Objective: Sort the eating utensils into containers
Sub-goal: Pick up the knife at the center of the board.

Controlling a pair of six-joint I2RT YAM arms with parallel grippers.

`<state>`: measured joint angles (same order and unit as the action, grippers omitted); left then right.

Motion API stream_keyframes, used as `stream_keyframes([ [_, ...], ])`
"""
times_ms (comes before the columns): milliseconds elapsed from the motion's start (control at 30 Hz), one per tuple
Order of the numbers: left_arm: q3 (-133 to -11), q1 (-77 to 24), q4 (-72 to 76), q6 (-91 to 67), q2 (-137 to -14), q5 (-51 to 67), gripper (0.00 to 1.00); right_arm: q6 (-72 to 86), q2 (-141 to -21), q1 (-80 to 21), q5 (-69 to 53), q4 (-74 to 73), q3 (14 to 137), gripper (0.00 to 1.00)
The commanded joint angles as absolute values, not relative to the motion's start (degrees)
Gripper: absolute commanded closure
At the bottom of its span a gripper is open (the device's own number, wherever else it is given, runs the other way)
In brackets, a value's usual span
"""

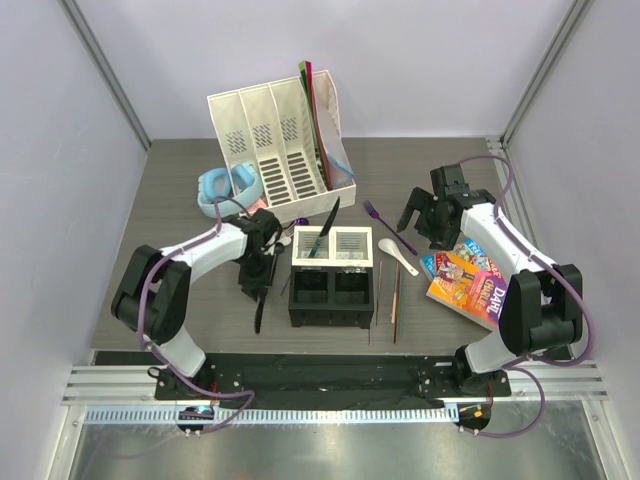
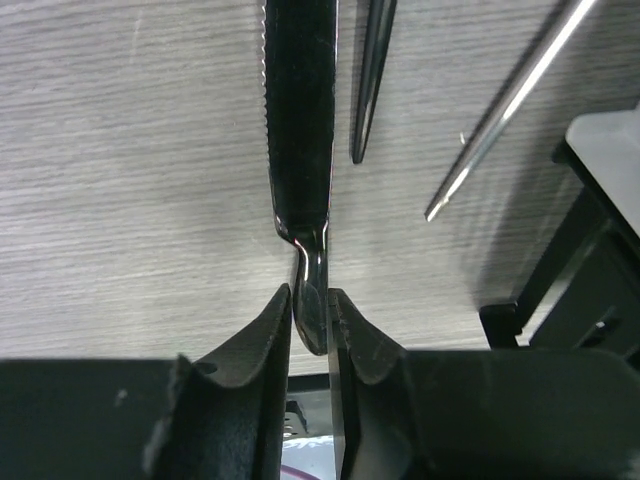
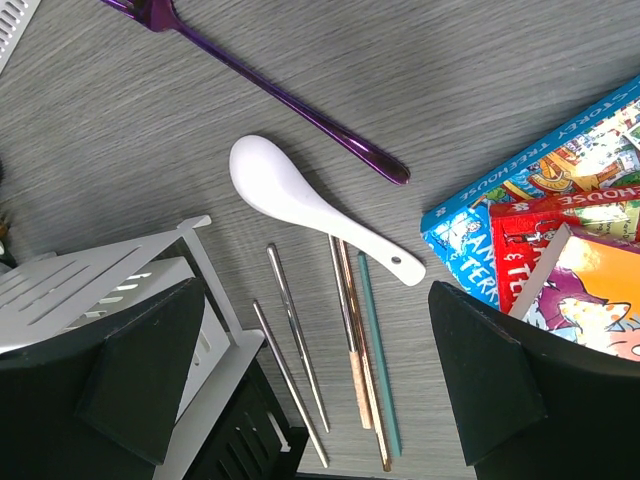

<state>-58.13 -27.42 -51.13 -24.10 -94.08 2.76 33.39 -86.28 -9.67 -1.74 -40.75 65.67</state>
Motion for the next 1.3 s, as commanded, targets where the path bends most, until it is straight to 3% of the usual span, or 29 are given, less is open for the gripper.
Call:
stream_keyframes([
  [0,-60.55,-27.60,-51.07,-24.26,-96.15,2.64,0.78,33.84,-85.43,-9.67,-2.02,-39.64,65.83,0.00],
  [600,-59.41,-27.77,-48.17,-24.79,-101.86,3.08,0.75,33.31,-85.78,-9.58,-2.64,-39.73,66.44,0.00],
  [700,-58.89,-27.77,-47.46,-24.79,-102.56,3.25,0.79,33.31,-85.96,-9.58,-2.64,-39.81,66.97,0.00],
  [733,-58.71,-27.69,-47.37,-24.79,-102.74,3.43,0.84,33.31,-85.96,-9.58,-2.64,-39.90,67.06,0.00],
  [767,-58.36,-27.77,-47.03,-24.52,-102.74,3.95,0.99,33.31,-86.13,-9.49,-2.72,-39.90,67.32,0.00],
  [800,-58.27,-27.77,-46.93,-24.43,-102.92,4.30,1.00,33.31,-86.13,-9.49,-2.72,-39.99,67.41,0.00],
  [1267,-57.92,-27.77,-47.28,-22.76,-99.06,6.68,1.00,33.49,-86.66,-9.58,-2.64,-39.99,67.85,0.00],
])
